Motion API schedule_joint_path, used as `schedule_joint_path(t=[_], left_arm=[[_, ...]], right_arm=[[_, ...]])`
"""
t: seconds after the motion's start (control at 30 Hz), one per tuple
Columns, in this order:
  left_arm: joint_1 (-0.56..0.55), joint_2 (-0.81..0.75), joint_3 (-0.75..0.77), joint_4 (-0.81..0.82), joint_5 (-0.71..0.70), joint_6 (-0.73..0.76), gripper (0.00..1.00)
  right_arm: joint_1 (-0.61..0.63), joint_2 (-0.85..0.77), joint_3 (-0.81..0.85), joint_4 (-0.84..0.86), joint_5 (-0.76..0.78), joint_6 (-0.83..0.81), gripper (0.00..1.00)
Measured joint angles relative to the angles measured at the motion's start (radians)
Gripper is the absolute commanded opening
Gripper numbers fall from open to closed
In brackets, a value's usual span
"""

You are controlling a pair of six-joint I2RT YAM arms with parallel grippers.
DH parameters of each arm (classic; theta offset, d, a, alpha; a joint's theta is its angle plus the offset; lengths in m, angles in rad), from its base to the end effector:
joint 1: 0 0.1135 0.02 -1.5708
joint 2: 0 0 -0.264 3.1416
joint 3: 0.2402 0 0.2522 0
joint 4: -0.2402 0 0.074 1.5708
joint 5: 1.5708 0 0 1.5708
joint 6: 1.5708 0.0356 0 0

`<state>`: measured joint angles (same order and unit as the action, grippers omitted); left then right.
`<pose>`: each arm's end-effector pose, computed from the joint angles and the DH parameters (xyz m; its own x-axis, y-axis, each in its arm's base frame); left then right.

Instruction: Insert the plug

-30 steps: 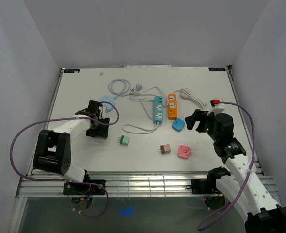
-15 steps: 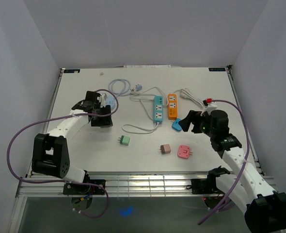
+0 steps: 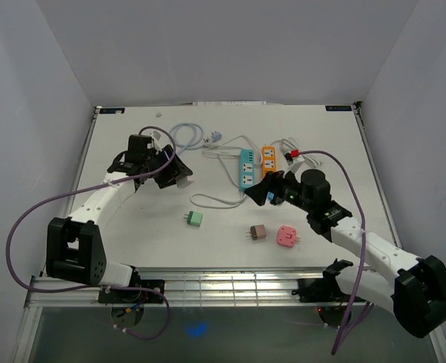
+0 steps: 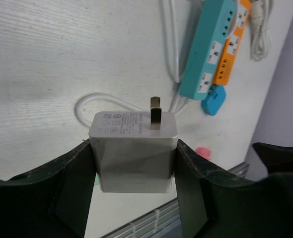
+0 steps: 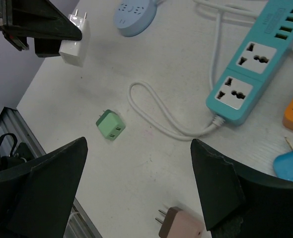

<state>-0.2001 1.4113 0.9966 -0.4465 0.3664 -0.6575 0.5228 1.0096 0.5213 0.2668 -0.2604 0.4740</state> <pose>0.2879 -0.0714 0.2490 -0.8417 -0.4115 -0.3496 -0.1264 0.7797 -0.6133 0.1945 0.1226 0.2513 -0.4889 0.2273 -0.8422 -0.5360 0.6834 0.4956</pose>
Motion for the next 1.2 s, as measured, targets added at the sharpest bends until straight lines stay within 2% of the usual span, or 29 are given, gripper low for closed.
schedule_joint_path(t=[0.3, 0.63, 0.83, 1.07, 1.2], left_arm=[[0.000, -0.116, -0.076, 0.160, 0.043, -0.370, 0.18], [-0.007, -0.267, -0.221, 0.257, -0.028, -0.727, 0.21], [-0.007, -0.314, -0.270, 0.319, -0.064, -0.833, 0.23], [-0.007, -0.313, -0.288, 0.368, -0.071, -0.891, 0.23], [-0.007, -0.305, -0.304, 0.403, -0.070, -0.914, 0.22]], right_arm=[[0.195, 0.196, 0.038, 0.248, 0.130, 0.030, 0.90], [0.301, 0.454, 0.228, 0.454, 0.199, 0.018, 0.94], [0.340, 0.573, 0.352, 0.485, 0.202, 0.009, 0.94], [0.382, 0.650, 0.440, 0.488, 0.210, -0.015, 0.94], [0.397, 0.691, 0.495, 0.481, 0.223, -0.024, 1.00]])
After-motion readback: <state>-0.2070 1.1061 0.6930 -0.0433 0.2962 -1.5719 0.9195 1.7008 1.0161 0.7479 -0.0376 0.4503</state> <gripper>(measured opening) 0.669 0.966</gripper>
